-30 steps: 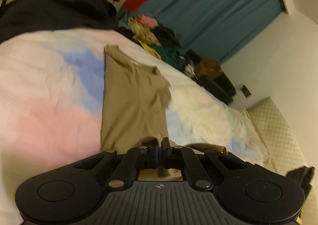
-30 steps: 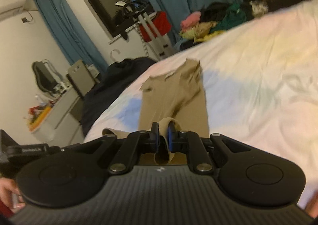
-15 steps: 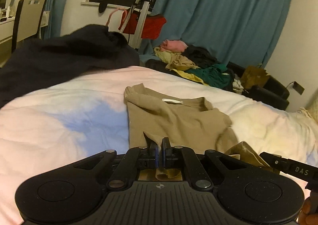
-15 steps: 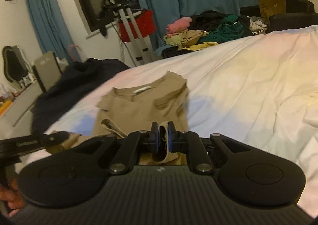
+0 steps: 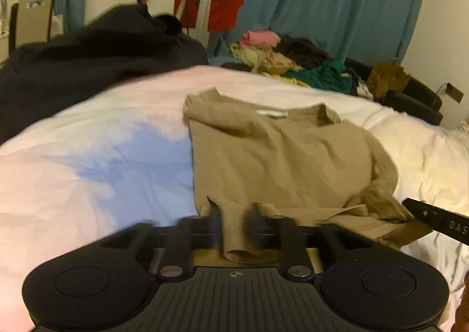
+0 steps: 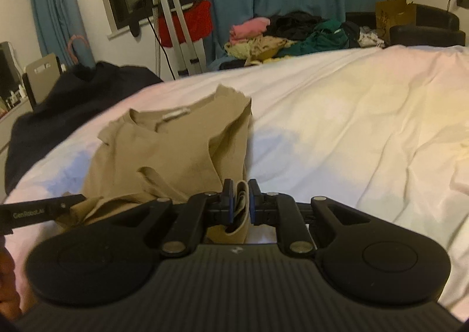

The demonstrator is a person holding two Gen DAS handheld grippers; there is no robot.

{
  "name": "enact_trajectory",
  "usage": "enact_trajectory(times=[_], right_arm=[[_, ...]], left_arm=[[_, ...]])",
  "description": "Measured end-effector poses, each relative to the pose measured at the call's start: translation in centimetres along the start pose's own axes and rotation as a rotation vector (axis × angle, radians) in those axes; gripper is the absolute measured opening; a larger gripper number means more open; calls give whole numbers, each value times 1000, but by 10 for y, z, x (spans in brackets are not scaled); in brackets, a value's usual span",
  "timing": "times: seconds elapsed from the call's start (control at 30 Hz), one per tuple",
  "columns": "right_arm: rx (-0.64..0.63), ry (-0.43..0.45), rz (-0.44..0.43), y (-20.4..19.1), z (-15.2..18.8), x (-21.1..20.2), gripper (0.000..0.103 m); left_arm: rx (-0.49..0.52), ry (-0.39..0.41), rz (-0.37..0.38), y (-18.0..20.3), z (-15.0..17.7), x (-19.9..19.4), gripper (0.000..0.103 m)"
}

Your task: Fold clothes

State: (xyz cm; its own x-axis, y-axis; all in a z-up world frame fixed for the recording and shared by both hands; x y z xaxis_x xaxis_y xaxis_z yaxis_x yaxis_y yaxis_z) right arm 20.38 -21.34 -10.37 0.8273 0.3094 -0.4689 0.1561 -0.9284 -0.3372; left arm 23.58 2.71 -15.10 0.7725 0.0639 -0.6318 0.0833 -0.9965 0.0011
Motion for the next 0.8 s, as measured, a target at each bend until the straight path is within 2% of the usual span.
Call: enact_trajectory(times=[0.03, 0.07, 0.1, 0.13, 0.17, 0.2, 0.23, 0.3, 0.4, 0.5, 0.6, 0.67, 0.73, 0.8], right_arm=[[-2, 6, -1, -2, -1, -7, 15], [-6, 9, -1, -5, -2, -15, 26], [-9, 18, -5, -8, -3, -24, 48], [-9, 37, -17, -11, -2, -35, 63], [-8, 60, -27, -13, -1, -47, 86], [-5, 85, -33, -16, 0, -60, 90], [-3, 100, -38, -18, 1, -71, 89], [1, 118, -48, -23, 3, -93, 89], [-23, 152, -49, -34, 7, -122, 89], [-50, 168, -49, -45, 11, -144, 89], [-1, 156, -78, -47, 18, -156, 89], [82, 124, -104, -44, 27, -157, 89], [191, 53, -142, -38, 38, -151, 89], [337, -28, -213, -26, 50, -138, 89]], left_arm=[[-4, 22, -11, 0, 0, -10, 66], [-7, 41, -11, -1, -1, -20, 67], [-7, 58, -2, -1, -1, -32, 67], [-8, 75, 6, -2, 0, -43, 68], [-7, 91, 17, -1, 0, -55, 71], [-5, 106, 25, -1, 0, -66, 79], [-6, 120, 24, -1, 2, -77, 85], [-6, 148, 24, -2, 6, -101, 88], [27, 191, 48, -3, 15, -135, 100], [49, 198, 58, -3, 26, -162, 101], [-21, 93, 127, -11, 41, -169, 101], [-87, -8, 175, -19, 52, -163, 101], [-127, -86, 182, -23, 58, -154, 99], [-144, -133, 180, -25, 59, -145, 99]])
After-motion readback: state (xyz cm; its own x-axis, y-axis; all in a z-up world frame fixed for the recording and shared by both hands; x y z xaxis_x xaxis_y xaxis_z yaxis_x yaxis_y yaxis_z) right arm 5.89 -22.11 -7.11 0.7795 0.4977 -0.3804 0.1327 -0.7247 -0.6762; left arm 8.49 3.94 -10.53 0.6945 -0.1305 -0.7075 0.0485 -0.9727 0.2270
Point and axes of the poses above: each gripper's, at about its wrist camera, not at the fingertips, and x roughly the way its jaws point, y to its right, z to its underside, the point moved 1 cm from there along x, roughly the way its jaws point, and after that the axes turned 13 degrees about -z, right-handed, at the moved point
